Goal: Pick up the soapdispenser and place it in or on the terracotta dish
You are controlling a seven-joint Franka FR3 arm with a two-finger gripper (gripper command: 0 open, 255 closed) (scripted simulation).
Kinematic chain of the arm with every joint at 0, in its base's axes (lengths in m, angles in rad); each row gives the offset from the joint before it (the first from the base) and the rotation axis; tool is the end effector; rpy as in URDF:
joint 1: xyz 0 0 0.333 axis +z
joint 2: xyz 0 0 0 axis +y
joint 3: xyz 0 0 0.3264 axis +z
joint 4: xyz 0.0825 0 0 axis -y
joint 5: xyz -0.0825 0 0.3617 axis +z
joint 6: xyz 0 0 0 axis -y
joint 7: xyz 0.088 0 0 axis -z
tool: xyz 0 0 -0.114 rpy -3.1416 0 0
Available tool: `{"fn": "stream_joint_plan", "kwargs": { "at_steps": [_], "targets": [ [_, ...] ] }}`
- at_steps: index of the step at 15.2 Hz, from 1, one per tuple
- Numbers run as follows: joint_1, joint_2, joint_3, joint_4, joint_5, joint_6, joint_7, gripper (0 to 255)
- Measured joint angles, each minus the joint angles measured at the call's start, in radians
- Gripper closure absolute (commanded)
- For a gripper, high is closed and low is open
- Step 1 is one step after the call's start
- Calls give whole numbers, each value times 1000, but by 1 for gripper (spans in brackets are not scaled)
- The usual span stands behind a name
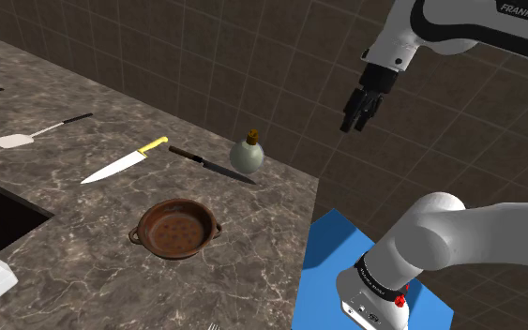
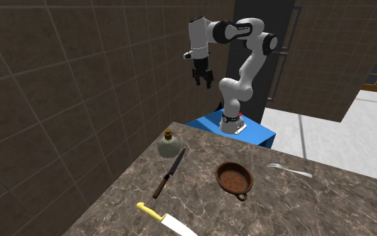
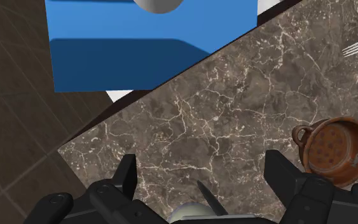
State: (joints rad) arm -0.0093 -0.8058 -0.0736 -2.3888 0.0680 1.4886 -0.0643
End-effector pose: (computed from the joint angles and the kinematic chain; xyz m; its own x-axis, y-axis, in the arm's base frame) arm 0.2608 -0.0204 0.5749 0.9961 0.0144 -0.0870 0.0033 -0.9919 -0.1266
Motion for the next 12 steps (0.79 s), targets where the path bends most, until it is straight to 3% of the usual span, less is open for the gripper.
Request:
{"fn": "stream_joint_plan", "kwargs": {
  "at_steps": [4, 12],
  "targets": [
    [2, 60, 18, -5, 9, 68, 23, 0],
    [11, 332, 78, 69, 32, 282, 117, 0]
  ]
}}
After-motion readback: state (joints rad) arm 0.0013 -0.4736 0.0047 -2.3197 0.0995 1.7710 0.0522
